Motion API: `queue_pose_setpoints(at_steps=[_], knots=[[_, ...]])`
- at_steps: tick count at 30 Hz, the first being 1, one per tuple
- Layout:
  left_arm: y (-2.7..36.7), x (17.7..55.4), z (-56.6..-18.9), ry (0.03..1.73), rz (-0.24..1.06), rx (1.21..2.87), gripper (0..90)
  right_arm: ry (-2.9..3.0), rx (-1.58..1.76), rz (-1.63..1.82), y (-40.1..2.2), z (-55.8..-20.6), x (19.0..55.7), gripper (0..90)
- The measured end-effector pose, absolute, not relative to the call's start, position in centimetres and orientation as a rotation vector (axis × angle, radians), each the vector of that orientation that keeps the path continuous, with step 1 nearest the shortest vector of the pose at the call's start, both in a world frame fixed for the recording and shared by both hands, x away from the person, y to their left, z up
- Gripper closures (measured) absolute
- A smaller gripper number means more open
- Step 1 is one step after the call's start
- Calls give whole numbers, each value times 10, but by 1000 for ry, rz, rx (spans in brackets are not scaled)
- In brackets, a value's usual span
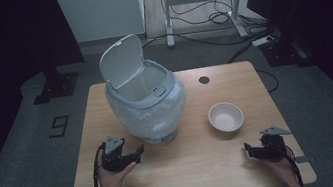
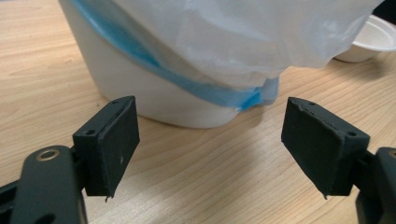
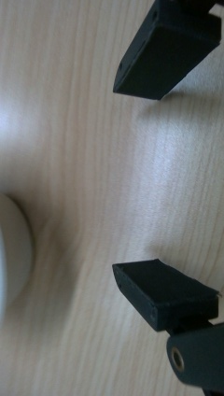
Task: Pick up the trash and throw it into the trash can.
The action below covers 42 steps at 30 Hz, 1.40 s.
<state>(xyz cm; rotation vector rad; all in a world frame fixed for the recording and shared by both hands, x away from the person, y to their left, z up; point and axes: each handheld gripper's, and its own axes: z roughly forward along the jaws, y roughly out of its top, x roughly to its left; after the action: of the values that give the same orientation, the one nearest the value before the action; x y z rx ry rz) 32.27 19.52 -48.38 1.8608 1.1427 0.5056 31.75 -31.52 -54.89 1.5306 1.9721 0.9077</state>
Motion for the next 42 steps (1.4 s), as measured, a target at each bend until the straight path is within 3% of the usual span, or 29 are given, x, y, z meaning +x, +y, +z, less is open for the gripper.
queue_pose_setpoints(at_steps=[26, 40, 42], knots=[[188, 326, -502, 1154, 489, 1926, 208, 1918, 1481, 1044, -296, -511, 335, 146], [193, 328, -506, 1185, 467, 1909, 221, 1904, 1557, 960, -284, -509, 387, 193], [190, 328, -507, 1182, 462, 1916, 223, 1887, 1582, 954, -288, -514, 398, 236]])
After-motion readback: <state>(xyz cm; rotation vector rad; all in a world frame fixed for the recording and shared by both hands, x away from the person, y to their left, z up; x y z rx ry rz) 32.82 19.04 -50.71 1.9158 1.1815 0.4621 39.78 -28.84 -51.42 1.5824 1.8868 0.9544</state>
